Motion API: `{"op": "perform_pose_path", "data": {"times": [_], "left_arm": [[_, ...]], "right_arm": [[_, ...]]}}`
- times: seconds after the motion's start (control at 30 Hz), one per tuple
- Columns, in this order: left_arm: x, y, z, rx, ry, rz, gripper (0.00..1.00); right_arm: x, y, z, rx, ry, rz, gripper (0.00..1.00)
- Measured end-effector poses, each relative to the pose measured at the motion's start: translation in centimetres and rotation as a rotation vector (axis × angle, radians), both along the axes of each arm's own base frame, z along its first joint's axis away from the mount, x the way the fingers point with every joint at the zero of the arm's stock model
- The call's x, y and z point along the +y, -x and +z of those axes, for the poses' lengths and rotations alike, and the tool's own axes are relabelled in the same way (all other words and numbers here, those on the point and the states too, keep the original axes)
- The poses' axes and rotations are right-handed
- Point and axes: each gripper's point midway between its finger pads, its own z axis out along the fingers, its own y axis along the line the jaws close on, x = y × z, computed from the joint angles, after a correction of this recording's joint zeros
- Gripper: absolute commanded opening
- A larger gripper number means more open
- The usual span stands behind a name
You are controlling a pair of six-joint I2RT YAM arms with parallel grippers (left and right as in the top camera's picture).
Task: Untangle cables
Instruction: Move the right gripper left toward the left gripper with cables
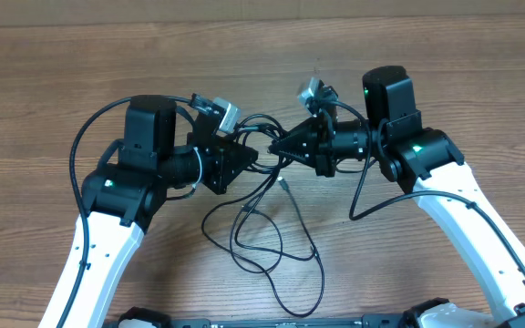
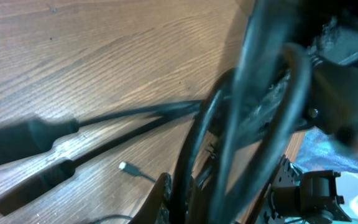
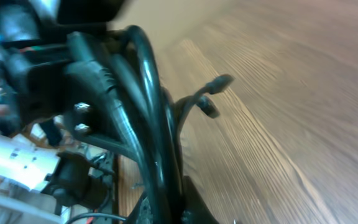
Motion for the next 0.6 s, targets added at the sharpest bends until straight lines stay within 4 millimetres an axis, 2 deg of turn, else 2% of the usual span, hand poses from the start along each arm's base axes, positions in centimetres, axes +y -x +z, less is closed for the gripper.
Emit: {"op": "perform_pose_path", "data": {"times": [0.07,0.13,0.23,0.53,0.6], "left_arm": [[0.0,0.0,-0.1,0.001,-0.001,0.001,0.04],[0.0,0.0,-0.1,0.001,-0.001,0.001,0.04],[0.0,-0.1,-0.1,0.0,-0.004,0.002,0.04],[0.0,-0.1,-0.1,-0.002,-0.004,0.001,0.04],[0.0,-0.1,-0.1,-0.001,-0.004,0.001,0.04]], "right_arm": [[-0.6,-0.5,-1.1,0.021,0.055,-0.054,0.28],[-1.1,-0.9,-2.1,0.038,0.103,-0.098,0.4],[-1.7,-1.5,-3.0,0.043,0.154,-0.144,0.4],[-2.8,-2.5,-4.0,0.032,0.222,-0.219,0.39],[-2.9,-2.6,-4.0,0.032,0.227,-0.223,0.43]]}}
